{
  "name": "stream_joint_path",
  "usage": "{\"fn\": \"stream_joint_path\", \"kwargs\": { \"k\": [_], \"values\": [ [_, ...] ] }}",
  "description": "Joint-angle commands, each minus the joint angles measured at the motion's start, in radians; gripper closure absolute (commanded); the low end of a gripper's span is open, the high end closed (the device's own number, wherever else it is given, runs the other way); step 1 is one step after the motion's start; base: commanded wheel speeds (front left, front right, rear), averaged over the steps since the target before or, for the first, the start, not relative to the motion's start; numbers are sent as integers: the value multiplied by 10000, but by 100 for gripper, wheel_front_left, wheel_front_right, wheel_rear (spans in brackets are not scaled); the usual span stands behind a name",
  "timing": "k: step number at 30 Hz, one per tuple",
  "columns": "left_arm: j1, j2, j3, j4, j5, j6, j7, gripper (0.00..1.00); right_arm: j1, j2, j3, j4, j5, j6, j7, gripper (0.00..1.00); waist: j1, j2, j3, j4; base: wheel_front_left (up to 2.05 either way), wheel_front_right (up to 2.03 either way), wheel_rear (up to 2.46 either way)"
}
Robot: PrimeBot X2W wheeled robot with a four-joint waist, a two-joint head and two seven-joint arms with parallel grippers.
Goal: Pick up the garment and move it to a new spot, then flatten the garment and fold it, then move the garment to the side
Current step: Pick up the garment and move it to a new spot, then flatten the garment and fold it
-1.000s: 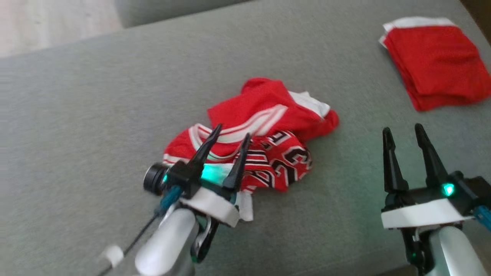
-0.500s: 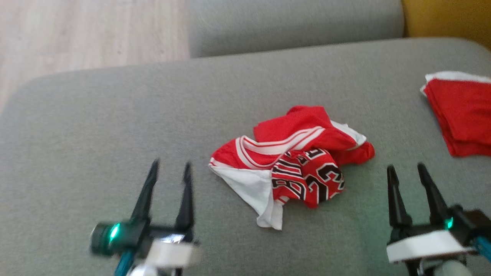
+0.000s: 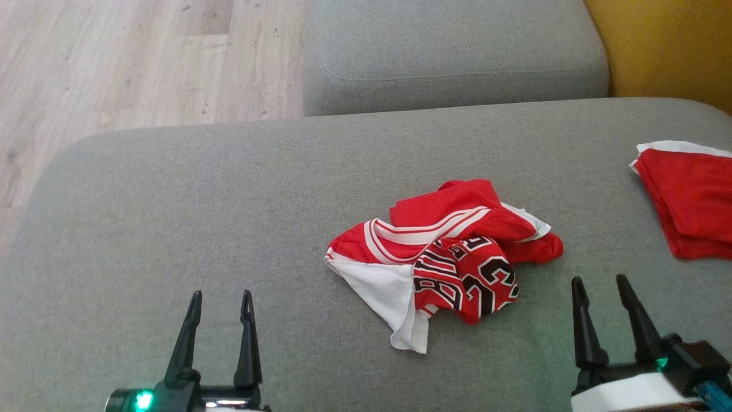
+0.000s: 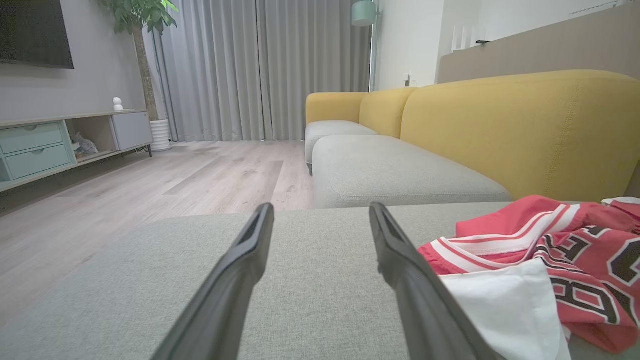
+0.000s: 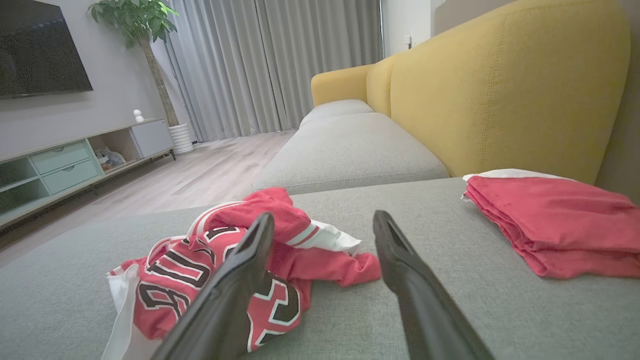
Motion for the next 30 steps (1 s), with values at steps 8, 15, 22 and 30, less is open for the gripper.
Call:
{"fn": "stream_joint_path", "kwargs": {
  "k": [8, 15, 22, 30],
  "values": [
    [-293, -139, 400, -268, 210, 24, -81, 0, -124, -11, 401, -317, -68, 65, -26, 0, 1, -1, -10, 24, 0, 0, 0],
    [-288, -154, 437, -197, 289, 76, -81, 0, -112, -72, 523, -256, -44, 65, -26, 0, 1, -1, -52, 98, 0, 0, 0],
    [-249, -158, 411, -142, 294, 106, -82, 0, -110, -153, 672, -216, 0, 65, -26, 0, 1, -1, -64, 112, 0, 0, 0],
    [-941, -122, 102, 514, 839, -48, -82, 0, -188, -325, 956, -299, 19, 65, -26, 0, 1, -1, 392, -102, 0, 0, 0]
  ]
}}
